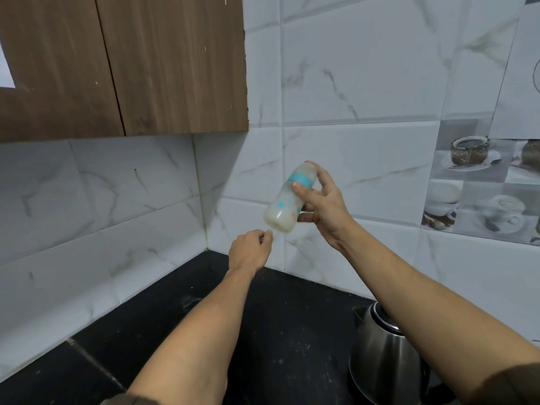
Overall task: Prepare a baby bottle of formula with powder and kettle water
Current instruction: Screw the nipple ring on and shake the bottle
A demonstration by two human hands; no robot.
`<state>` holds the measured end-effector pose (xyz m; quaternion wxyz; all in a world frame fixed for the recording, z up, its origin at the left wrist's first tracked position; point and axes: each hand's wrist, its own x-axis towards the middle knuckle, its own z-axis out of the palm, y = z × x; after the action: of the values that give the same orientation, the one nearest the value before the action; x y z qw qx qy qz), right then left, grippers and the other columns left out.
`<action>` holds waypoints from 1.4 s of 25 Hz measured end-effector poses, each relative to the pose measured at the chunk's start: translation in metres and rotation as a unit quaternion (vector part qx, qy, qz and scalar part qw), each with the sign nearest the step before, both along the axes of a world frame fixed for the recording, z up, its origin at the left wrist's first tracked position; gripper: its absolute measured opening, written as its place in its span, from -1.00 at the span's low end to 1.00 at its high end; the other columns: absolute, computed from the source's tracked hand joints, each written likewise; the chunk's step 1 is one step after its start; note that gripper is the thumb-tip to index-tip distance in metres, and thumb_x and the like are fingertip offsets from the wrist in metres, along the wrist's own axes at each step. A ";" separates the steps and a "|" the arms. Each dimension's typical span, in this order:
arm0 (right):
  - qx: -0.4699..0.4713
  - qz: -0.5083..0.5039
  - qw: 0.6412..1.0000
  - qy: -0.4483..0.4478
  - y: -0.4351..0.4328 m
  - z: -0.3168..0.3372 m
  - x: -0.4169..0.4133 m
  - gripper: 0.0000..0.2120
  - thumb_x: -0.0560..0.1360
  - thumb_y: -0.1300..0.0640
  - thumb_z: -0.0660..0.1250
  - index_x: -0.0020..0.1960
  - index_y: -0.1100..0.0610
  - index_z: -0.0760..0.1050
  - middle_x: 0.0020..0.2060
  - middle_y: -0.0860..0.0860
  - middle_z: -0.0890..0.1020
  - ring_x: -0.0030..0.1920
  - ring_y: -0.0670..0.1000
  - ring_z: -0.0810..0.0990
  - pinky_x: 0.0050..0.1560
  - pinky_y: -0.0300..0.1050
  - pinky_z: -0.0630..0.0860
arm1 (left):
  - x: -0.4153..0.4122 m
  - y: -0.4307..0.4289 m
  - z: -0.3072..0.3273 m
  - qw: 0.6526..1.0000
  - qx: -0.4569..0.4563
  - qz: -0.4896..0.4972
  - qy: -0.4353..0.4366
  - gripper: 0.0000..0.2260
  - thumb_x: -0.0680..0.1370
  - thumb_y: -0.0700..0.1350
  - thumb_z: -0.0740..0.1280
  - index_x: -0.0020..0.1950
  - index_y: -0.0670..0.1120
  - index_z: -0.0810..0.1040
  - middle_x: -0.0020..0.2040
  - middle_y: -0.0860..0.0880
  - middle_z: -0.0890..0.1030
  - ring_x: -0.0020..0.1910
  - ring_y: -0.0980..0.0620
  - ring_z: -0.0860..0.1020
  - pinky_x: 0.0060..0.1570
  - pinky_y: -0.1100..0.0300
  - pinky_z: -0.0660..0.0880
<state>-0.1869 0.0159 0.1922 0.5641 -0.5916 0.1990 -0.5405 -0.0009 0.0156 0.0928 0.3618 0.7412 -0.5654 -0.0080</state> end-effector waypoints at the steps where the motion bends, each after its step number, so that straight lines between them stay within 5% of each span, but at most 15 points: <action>1: 0.037 -0.030 0.996 -0.069 -0.003 0.004 0.001 -0.37 0.54 0.10 0.52 0.53 -0.07 0.33 0.17 0.14 0.66 0.00 0.16 0.75 -0.14 0.03 0.68 | 0.001 0.000 0.001 1.000 -0.007 -0.003 0.004 -0.57 0.70 0.13 0.14 -0.23 -0.07 0.53 -0.35 -0.01 0.56 -0.31 -0.03 0.52 -0.31 0.10 0.39; 4: 0.128 -0.086 0.962 -0.225 -0.014 0.014 0.004 -0.33 0.55 0.05 0.52 0.55 0.01 0.28 0.29 0.15 0.58 0.03 0.20 0.75 -0.10 0.07 0.70 | 0.000 0.004 0.006 1.000 -0.020 0.000 0.016 -0.57 0.70 0.11 0.13 -0.29 -0.06 0.47 -0.40 0.02 0.50 -0.33 -0.03 0.48 -0.30 0.10 0.36; 9: -0.006 0.041 0.998 0.041 0.008 0.009 0.010 -0.40 0.55 0.11 0.49 0.52 -0.07 0.35 0.10 0.10 0.67 -0.05 0.15 0.73 -0.12 0.06 0.66 | 0.000 0.001 0.015 1.000 -0.019 0.014 -0.001 -0.69 0.69 0.02 0.19 -0.22 -0.06 0.47 -0.34 0.00 0.52 -0.26 -0.08 0.54 -0.27 0.10 0.41; 15: 0.130 -0.055 0.966 -0.217 -0.012 0.019 0.010 -0.41 0.57 0.03 0.49 0.50 0.08 0.33 0.32 0.18 0.57 0.01 0.18 0.76 -0.05 0.12 0.70 | 0.001 0.002 0.015 0.998 -0.056 0.017 0.012 -0.59 0.69 0.12 0.12 -0.25 -0.04 0.50 -0.37 0.02 0.51 -0.30 -0.07 0.50 -0.30 0.10 0.35; 20: -0.001 0.043 0.999 0.021 0.002 0.006 0.006 -0.45 0.56 0.09 0.48 0.50 -0.06 0.38 0.17 0.11 0.64 -0.06 0.15 0.74 -0.15 0.03 0.66 | -0.002 0.001 0.022 0.998 -0.044 0.033 -0.006 -0.67 0.65 0.00 0.20 -0.29 -0.04 0.44 -0.35 0.01 0.50 -0.27 -0.11 0.49 -0.31 0.10 0.35; 25: 0.122 -0.053 0.968 -0.215 -0.018 0.009 -0.002 -0.40 0.56 0.04 0.50 0.51 0.08 0.33 0.33 0.20 0.57 0.03 0.19 0.76 -0.05 0.10 0.69 | -0.001 -0.001 0.018 0.998 -0.059 0.020 0.020 -0.60 0.69 0.11 0.13 -0.18 -0.06 0.58 -0.33 0.01 0.57 -0.25 -0.09 0.54 -0.27 0.10 0.38; 30: -0.003 0.052 0.998 0.036 0.003 0.002 -0.002 -0.31 0.46 0.02 0.54 0.52 -0.05 0.36 0.11 0.12 0.65 -0.08 0.13 0.73 -0.18 0.00 0.65 | -0.004 -0.003 0.022 0.998 -0.041 0.040 -0.017 -0.73 0.63 -0.07 0.22 -0.27 -0.05 0.43 -0.37 0.02 0.47 -0.30 -0.09 0.45 -0.34 0.11 0.33; 35: 0.118 -0.042 0.972 -0.199 -0.016 0.014 -0.003 -0.44 0.57 0.04 0.49 0.49 0.11 0.37 0.24 0.18 0.59 -0.01 0.17 0.76 -0.06 0.10 0.69 | -0.001 -0.005 0.022 0.998 -0.058 0.025 0.009 -0.60 0.69 0.10 0.13 -0.16 -0.08 0.60 -0.33 0.01 0.57 -0.27 -0.08 0.53 -0.31 0.11 0.35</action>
<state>-0.1902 -0.0006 0.2066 0.6349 -0.3920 0.1700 -0.6437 -0.0024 0.0110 0.1149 0.4096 0.7327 -0.5428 0.0272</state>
